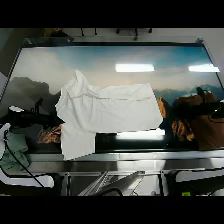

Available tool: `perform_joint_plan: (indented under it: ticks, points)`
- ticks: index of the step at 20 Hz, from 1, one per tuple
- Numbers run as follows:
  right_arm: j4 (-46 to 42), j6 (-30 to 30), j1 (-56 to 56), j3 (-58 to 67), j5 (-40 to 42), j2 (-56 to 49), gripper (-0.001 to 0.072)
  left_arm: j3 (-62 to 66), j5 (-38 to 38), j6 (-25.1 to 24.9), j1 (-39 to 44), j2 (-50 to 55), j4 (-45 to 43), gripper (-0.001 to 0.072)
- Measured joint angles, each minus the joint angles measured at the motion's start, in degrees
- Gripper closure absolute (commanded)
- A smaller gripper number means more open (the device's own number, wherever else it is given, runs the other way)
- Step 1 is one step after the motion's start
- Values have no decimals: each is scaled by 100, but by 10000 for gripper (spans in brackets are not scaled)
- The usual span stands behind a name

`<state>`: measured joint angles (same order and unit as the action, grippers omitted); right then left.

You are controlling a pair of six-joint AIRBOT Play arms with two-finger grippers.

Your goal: Fold the shirts.

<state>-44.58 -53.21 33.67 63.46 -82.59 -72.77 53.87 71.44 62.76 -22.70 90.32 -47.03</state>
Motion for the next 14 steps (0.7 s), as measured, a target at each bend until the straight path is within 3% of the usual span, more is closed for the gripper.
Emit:
perform_joint_plan:
  ticks: [2, 14]
  points:
    - [-48, 61, -162, -269, 26, 0, 277, 118, 31, -35, 68, -2, 79, 691]
    - [-297, 131, -944, -776, 737, -155, 277, 260, 321, -101, -442, -4, 149, 691]
